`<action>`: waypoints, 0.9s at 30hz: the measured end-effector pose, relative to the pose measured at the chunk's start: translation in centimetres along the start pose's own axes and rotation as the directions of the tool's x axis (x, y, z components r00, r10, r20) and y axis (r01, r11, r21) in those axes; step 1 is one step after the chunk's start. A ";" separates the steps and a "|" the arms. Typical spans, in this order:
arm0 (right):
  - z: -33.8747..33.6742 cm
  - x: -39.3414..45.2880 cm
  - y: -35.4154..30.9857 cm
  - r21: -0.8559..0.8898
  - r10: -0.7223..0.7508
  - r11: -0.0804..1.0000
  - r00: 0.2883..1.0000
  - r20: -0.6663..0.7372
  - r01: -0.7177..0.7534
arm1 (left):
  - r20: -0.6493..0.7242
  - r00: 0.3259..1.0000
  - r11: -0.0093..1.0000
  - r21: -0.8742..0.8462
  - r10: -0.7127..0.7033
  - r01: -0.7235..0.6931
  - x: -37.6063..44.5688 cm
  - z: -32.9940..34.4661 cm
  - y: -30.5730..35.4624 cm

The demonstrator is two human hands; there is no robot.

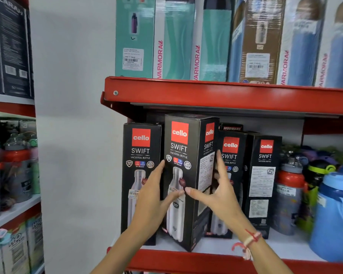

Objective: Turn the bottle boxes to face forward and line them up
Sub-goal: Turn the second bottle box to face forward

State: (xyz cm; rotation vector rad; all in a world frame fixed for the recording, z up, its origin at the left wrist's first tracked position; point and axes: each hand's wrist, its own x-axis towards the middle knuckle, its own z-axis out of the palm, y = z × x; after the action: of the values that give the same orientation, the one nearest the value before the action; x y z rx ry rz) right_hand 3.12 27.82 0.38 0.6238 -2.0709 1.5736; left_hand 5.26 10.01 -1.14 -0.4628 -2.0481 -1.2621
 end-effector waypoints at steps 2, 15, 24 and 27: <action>-1.0 0.4 0.1 0.073 -0.018 0.997 0.998 0.059 0.014 | 0.065 0.997 0.999 -0.010 -0.034 0.035 0.0 0.1 0.5; -1.7 3.2 -0.4 -0.037 -0.007 0.999 0.954 0.300 0.019 | -0.088 0.988 0.977 0.157 -0.129 0.142 1.1 3.0 0.6; 0.2 4.1 0.9 -0.267 0.006 0.963 0.992 0.128 0.029 | -0.150 0.964 0.955 0.168 -0.221 0.245 1.9 5.3 -0.6; 0.3 4.0 1.0 -0.304 0.007 0.952 0.994 0.108 0.027 | -0.117 0.973 0.954 0.204 -0.197 0.218 2.0 5.7 -0.6</action>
State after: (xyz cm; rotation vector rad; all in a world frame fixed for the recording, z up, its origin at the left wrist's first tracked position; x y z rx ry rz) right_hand -0.72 27.46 1.98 0.6148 -2.3248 1.1993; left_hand 1.38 14.67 -1.81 -0.0859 -2.1645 -1.1378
